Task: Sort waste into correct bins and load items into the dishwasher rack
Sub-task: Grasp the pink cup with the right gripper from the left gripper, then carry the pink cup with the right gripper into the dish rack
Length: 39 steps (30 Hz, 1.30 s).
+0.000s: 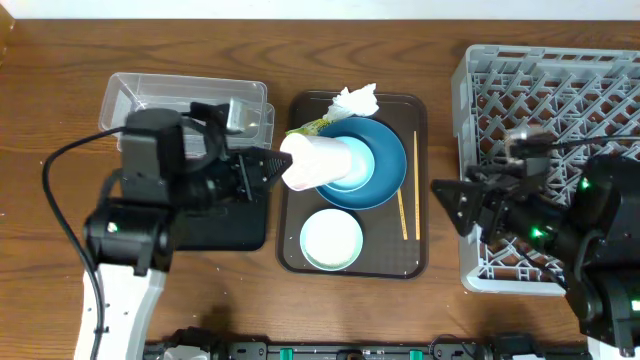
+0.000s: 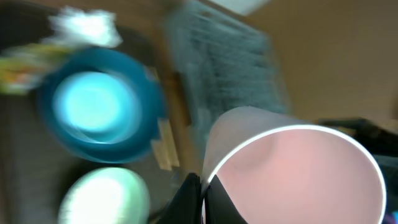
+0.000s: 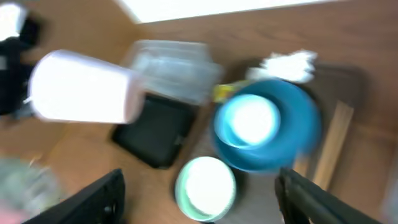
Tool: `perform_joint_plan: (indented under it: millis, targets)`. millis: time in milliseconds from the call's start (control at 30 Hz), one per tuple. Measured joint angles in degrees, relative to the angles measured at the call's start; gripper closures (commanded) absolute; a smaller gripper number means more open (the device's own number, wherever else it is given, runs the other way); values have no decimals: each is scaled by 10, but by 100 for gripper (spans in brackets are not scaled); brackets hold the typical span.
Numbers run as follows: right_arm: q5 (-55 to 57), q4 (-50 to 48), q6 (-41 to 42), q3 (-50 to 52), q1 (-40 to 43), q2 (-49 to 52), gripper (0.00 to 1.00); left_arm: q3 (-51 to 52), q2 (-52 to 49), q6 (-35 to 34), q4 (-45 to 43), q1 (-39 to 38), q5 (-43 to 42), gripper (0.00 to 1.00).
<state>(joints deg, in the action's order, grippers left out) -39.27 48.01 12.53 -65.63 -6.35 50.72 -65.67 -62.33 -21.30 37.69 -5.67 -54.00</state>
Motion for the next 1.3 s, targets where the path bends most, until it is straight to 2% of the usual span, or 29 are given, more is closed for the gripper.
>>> perform_joint_plan:
  millis: [100, 167, 233, 300, 433, 533, 633, 700, 767, 867, 1000, 1033, 1100, 1233, 1300]
  targets:
    - [-45, -48, -5, 0, -35, 22, 24, 0, -31, 3, -20, 18, -139, 94]
    - [-68, -82, -8, 0, -63, 40, 20, 0, -48, 3, -27, 17, -207, 94]
    - [-84, -122, -10, 0, -91, 58, 11, 0, -61, 4, -31, 16, -255, 94]
    - [-94, -151, -12, 0, -111, 72, 9, 0, -71, 4, -32, 15, -289, 94]
    - [-116, -201, -14, 0, -127, 88, 8, 0, -76, 3, -32, 8, -307, 94]
    - [-134, -232, -10, 0, -143, 99, 13, 0, -76, 4, -33, -6, -308, 94]
    - [-162, -263, -10, -2, -166, 115, 28, 0, -77, 4, -39, -17, -311, 94]
    - [-179, -266, -11, -2, -181, 122, 30, 0, -77, 4, -43, -19, -313, 94]
    - [-184, -264, -13, -2, -190, 125, 26, 0, -77, 4, -46, -19, -316, 94]
    - [-187, -249, -15, -2, -194, 126, 25, 0, -77, 4, -54, -21, -322, 94]
    - [-191, -242, -15, -2, -196, 127, 37, 0, -77, 5, -58, -21, -327, 93]
    - [-193, -243, -17, -2, -196, 126, 38, 0, -77, 5, -58, -21, -328, 85]
    - [-192, -243, -17, -2, -196, 127, 41, 0, -77, 6, -59, -21, -330, 57]
    - [-180, -242, -17, -2, -192, 124, 45, 0, -76, 7, -60, -24, -341, 43]
    - [-170, -236, -18, -2, -182, 114, 44, 0, -76, 6, -61, -24, -342, 40]
